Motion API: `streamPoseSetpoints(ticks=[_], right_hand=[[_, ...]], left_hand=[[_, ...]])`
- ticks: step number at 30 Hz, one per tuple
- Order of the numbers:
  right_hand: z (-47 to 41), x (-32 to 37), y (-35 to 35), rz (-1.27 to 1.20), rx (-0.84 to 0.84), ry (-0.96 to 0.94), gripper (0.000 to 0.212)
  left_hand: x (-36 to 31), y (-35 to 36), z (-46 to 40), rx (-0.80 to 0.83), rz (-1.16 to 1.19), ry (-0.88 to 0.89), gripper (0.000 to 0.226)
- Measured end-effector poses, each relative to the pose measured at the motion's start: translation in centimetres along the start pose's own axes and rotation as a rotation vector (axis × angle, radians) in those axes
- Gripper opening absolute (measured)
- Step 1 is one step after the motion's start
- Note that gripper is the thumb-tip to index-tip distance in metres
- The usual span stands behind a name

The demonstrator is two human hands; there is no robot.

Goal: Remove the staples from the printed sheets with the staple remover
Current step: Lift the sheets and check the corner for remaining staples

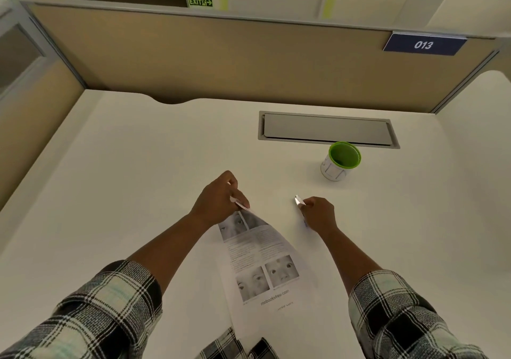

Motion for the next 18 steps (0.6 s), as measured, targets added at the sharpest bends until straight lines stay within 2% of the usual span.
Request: streamPoseSetpoints(ticks=[4,14,18], right_hand=[[-0.2,-0.4,-0.2,-0.032,-0.043,0.025,0.012],[-0.2,-0.6,-0.4,0.024,-0.093,0.007,0.019],[0.8,1.8,-1.8,0.215,-0.168,-0.095,0.027]], left_hand=[[-0.4,0.2,-0.2,-0.017,0.021,0.021,0.03],[-1.3,0.5,0.2,-0.009,0.142,0.017,0.02],[-1.6,0.3,0.5,-0.003,0.174,0.019,0.021]])
Point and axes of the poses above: each hand's wrist, its own z-axis away from the middle knuckle, its own y-axis out of the palm, x = y × z, the point moved 10 cm from there along -z, towards the middle knuckle, and after that the axes turned 3 degrees about -y, right-handed, at the moved point
